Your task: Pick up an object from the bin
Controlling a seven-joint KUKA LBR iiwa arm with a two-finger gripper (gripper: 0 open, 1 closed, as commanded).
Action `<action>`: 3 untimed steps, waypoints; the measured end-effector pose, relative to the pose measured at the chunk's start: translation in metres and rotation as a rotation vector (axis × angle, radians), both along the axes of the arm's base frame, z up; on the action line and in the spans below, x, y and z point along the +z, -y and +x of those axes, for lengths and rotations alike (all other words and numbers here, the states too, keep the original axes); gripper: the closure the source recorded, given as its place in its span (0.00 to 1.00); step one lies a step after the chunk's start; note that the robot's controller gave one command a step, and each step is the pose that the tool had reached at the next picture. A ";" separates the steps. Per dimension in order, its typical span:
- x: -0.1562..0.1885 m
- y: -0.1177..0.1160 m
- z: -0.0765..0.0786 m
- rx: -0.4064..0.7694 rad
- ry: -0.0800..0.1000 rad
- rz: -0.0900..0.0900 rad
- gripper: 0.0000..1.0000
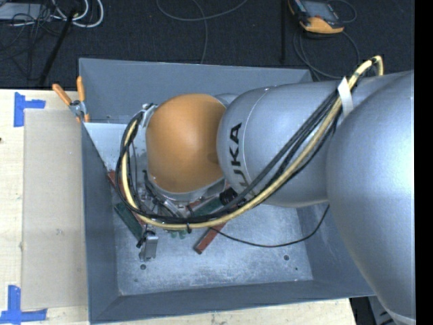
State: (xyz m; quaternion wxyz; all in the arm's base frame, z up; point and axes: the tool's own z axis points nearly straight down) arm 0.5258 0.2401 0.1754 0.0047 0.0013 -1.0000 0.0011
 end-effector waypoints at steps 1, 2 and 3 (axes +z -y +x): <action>-0.107 0.006 0.083 0.138 0.012 0.001 0.00; -0.075 -0.002 0.092 -0.135 0.013 0.003 0.00; -0.064 0.001 0.081 -0.376 0.009 0.000 0.00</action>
Offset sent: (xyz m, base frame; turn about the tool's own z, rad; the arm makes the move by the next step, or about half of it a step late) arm 0.0802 -0.0039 -0.1054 -0.1405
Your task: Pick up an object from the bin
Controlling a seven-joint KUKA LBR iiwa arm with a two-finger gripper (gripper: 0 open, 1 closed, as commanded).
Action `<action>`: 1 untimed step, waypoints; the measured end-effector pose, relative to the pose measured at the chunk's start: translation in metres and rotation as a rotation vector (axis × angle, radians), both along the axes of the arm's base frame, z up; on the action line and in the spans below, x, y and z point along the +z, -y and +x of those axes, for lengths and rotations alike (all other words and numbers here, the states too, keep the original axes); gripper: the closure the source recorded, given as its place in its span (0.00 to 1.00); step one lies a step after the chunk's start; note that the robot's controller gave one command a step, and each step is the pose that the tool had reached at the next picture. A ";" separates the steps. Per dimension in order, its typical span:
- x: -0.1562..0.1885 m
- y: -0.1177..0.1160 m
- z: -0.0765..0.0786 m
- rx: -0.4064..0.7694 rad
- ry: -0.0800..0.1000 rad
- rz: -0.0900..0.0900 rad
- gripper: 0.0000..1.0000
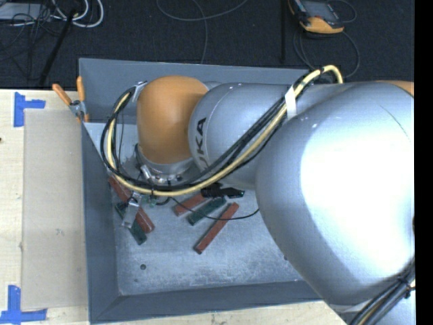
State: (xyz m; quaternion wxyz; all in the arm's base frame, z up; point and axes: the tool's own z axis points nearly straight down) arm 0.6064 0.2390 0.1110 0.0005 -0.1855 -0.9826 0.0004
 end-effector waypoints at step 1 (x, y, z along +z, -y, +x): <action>-0.044 0.000 -0.003 -0.394 -0.005 -0.003 0.00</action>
Offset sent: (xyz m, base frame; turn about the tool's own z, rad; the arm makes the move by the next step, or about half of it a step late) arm -0.0017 0.0012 -0.0410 0.3928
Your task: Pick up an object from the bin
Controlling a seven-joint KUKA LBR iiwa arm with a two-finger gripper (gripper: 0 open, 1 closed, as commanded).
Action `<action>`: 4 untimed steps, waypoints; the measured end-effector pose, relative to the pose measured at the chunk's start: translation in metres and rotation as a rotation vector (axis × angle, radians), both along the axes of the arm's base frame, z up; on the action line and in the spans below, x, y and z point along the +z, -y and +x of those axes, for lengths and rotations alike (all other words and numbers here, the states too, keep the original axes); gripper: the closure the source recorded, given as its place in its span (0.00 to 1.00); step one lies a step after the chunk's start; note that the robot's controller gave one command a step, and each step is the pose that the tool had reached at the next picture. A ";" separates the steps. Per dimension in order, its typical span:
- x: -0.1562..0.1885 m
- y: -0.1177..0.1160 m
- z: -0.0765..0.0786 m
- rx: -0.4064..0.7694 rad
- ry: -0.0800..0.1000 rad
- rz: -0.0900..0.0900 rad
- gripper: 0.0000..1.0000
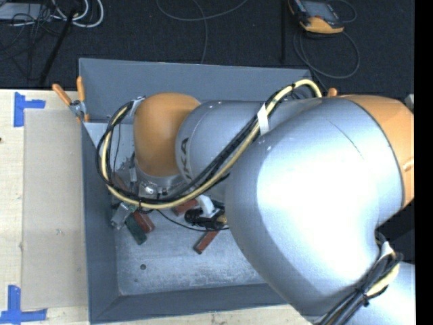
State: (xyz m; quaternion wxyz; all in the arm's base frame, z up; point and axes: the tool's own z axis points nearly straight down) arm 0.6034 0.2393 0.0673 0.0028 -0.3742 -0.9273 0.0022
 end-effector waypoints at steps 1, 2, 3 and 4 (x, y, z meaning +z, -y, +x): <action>0.002 0.013 -0.009 0.506 0.003 0.003 0.00; 0.002 0.013 -0.008 0.502 0.004 0.003 1.00; 0.012 0.014 -0.008 0.498 0.006 0.004 1.00; 0.048 0.015 -0.007 0.494 0.008 0.004 1.00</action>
Offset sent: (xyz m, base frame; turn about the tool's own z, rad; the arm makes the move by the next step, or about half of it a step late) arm -0.0083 -0.0125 0.0027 -0.5058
